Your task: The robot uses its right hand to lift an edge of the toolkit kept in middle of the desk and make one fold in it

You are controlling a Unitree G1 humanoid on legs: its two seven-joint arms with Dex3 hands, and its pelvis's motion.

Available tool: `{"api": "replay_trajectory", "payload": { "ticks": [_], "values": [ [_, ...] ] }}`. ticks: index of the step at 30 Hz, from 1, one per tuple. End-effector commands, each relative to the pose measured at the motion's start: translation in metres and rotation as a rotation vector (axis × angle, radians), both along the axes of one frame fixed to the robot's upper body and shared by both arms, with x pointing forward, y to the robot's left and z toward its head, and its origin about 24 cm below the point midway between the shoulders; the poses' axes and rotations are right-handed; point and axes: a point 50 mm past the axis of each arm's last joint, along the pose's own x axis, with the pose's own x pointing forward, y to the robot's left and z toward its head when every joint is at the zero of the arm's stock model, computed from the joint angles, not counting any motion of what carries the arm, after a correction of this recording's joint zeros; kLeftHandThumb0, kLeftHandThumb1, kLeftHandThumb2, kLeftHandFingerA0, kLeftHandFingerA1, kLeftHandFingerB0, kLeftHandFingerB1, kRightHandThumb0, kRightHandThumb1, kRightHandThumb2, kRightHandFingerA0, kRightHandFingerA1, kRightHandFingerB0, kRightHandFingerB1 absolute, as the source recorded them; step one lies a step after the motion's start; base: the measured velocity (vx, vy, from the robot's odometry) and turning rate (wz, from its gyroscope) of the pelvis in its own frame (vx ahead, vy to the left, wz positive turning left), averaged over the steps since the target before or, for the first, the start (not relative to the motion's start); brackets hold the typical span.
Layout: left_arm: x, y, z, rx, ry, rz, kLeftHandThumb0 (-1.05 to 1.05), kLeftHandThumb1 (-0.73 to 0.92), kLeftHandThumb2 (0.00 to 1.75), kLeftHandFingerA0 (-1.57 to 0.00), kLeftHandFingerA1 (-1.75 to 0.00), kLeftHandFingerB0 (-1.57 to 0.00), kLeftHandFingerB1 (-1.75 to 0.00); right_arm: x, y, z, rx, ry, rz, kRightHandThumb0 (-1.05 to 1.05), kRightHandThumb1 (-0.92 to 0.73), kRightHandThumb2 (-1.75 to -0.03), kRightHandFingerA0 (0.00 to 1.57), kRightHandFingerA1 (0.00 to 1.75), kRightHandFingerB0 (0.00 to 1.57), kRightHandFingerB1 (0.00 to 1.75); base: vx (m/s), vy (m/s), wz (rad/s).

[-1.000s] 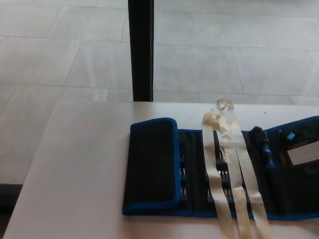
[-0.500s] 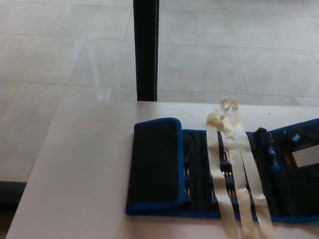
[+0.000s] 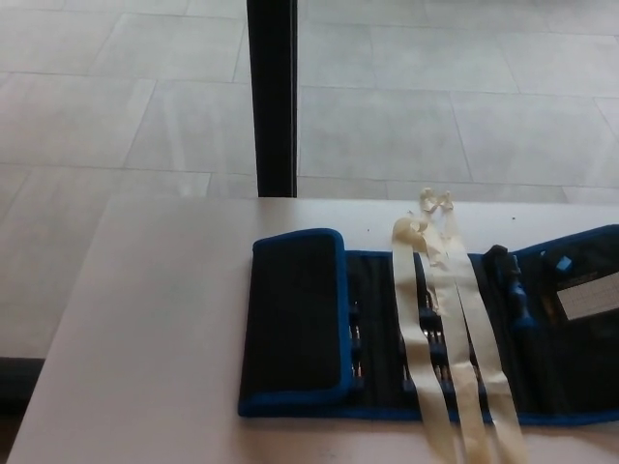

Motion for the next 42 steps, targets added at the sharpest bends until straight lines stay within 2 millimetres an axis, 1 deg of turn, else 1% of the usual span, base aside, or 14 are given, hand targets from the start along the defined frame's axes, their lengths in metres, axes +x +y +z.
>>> {"api": "replay_trajectory", "payload": {
  "ticks": [1, 3, 9, 13, 16, 17, 23, 25, 32, 34, 35, 37, 38, 42],
  "values": [
    [-0.002, 0.004, 0.005, 0.025, -0.007, 0.016, -0.55, 0.39, 0.88, -0.71, -0.99, -0.42, -0.63, 0.001, -0.011, 0.012, -0.027, -0.044, -0.007, -0.36, -0.54, -0.56, 0.47, 0.52, 0.49, 0.42, 0.00, 0.000, 0.00],
    [-0.002, 0.003, 0.005, 0.021, -0.023, 0.004, -0.58, 0.54, 0.57, -0.54, -1.18, -0.47, -0.58, 0.003, -0.005, 0.008, -0.006, -0.018, 0.027, -0.38, -0.55, -0.56, 0.47, 0.53, 0.45, 0.41, 0.00, 0.000, 0.00],
    [0.001, 0.004, 0.004, 0.015, -0.023, 0.017, -0.62, 0.41, 0.87, -0.68, -1.06, -0.43, -0.65, 0.004, 0.006, -0.007, 0.045, 0.036, 0.078, -0.42, -0.51, -0.55, 0.45, 0.56, 0.47, 0.43, 0.00, 0.000, 0.00],
    [0.000, 0.005, 0.007, 0.021, -0.014, 0.007, -0.62, 0.53, 0.57, -0.53, -1.24, -0.44, -0.55, 0.005, 0.010, -0.015, 0.058, 0.086, 0.106, -0.44, -0.56, -0.56, 0.44, 0.53, 0.41, 0.40, 0.00, 0.000, 0.00],
    [0.001, 0.004, 0.006, 0.032, -0.011, 0.003, -0.61, 0.54, 0.57, -0.54, -1.10, -0.52, -0.58, 0.001, 0.009, -0.024, 0.075, 0.141, 0.099, -0.36, -0.42, -0.90, 0.35, 0.63, 0.03, 0.49, 0.00, 0.000, 0.00],
    [0.001, 0.004, 0.006, 0.027, -0.018, 0.008, -0.60, 0.54, 0.57, -0.53, -1.08, -0.51, -0.59, -0.001, 0.007, -0.027, 0.064, 0.169, 0.105, -0.49, -0.62, -0.60, 0.39, 0.52, 0.18, 0.39, 0.00, 0.000, 0.00],
    [0.001, 0.004, 0.005, 0.018, -0.030, 0.017, -0.64, 0.52, 0.57, -0.57, -1.11, -0.49, -0.56, -0.012, -0.008, -0.038, 0.084, 0.192, 0.083, -0.58, -0.58, -0.98, 0.32, 0.62, 0.16, 0.53, 0.00, 0.000, 0.00],
    [0.000, 0.004, 0.005, 0.016, -0.034, 0.020, -0.63, 0.54, 0.58, -0.58, -1.16, -0.51, -0.60, -0.014, -0.011, -0.040, 0.068, 0.205, 0.095, -0.63, -0.81, -0.63, 0.30, 0.56, 0.24, 0.49, 0.00, 0.000, 0.00],
    [0.002, 0.003, 0.006, -0.007, -0.061, 0.002, -0.61, 0.55, 0.57, -0.56, -1.07, -0.52, -0.59, -0.009, -0.003, -0.043, 0.128, 0.173, 0.119, -0.68, -0.84, -0.64, 0.26, 0.54, 0.25, 0.51, 0.00, 0.000, 0.00],
    [0.003, 0.003, 0.006, -0.004, -0.050, -0.004, -0.65, 0.41, 0.86, -0.58, -0.85, -0.49, -0.65, -0.004, 0.005, -0.042, 0.129, 0.177, 0.132, -0.61, -0.62, -1.04, 0.33, 0.63, 0.18, 0.54, 0.00, 0.000, 0.00],
    [0.003, 0.003, 0.007, -0.004, -0.059, -0.005, -0.62, 0.55, 0.57, -0.57, -1.02, -0.51, -0.59, -0.002, 0.009, -0.042, 0.138, 0.163, 0.167, -0.66, -0.83, -0.63, 0.32, 0.54, 0.26, 0.49, 0.00, 0.000, 0.00],
    [0.004, 0.004, 0.007, -0.005, -0.060, -0.003, -0.60, 0.56, 0.57, -0.55, -0.89, -0.58, -0.66, 0.007, 0.022, -0.041, 0.133, 0.160, 0.246, -0.68, -0.81, -0.63, 0.31, 0.50, 0.26, 0.47, 0.00, 0.000, 0.00],
    [0.004, 0.004, 0.008, -0.002, -0.070, -0.009, -0.60, 0.56, 0.57, -0.55, -0.84, -0.58, -0.68, 0.010, 0.027, -0.039, 0.137, 0.159, 0.275, -0.69, -0.64, -1.03, 0.32, 0.61, 0.17, 0.52, 0.00, 0.000, 0.00],
    [0.005, 0.004, 0.009, -0.006, -0.081, -0.014, -0.60, 0.56, 0.57, -0.52, -0.78, -0.55, -0.61, 0.013, 0.037, -0.037, 0.153, 0.157, 0.321, -0.71, -0.66, -1.03, 0.32, 0.60, 0.19, 0.52, 0.00, 0.000, 0.00]
  ]
}}
